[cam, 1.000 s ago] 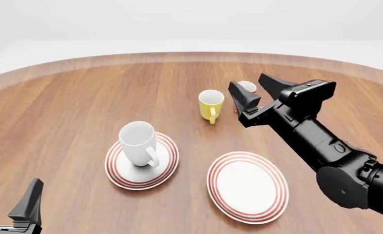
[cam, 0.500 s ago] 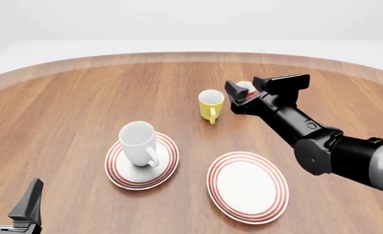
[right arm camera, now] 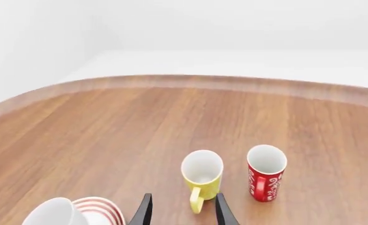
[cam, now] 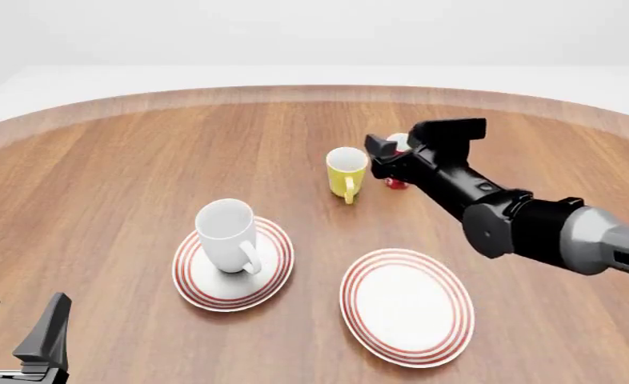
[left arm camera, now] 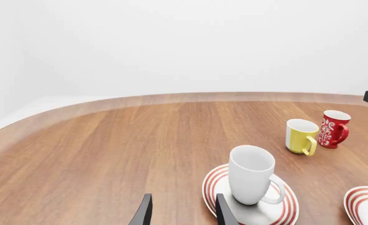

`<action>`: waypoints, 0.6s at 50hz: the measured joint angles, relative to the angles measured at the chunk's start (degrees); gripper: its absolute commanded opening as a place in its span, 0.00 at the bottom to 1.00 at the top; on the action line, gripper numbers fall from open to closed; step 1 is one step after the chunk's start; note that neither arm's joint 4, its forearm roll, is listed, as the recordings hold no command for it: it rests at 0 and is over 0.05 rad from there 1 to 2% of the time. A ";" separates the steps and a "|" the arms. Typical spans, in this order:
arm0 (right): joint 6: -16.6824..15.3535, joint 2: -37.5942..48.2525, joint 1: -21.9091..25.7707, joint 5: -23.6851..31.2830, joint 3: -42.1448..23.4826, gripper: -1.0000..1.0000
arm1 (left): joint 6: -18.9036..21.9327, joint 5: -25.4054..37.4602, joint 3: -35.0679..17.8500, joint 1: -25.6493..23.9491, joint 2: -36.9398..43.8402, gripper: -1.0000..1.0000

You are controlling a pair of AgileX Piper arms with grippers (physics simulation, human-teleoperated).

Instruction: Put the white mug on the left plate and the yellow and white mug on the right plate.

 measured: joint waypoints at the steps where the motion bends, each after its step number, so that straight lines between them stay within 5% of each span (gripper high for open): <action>1: 0.02 0.26 -0.05 0.16 -0.25 1.00 | 0.00 0.00 0.00 0.00 0.00 1.00; 30: -0.37 7.36 -0.15 4.85 -7.32 1.00 | 0.00 0.00 0.00 0.00 0.00 1.00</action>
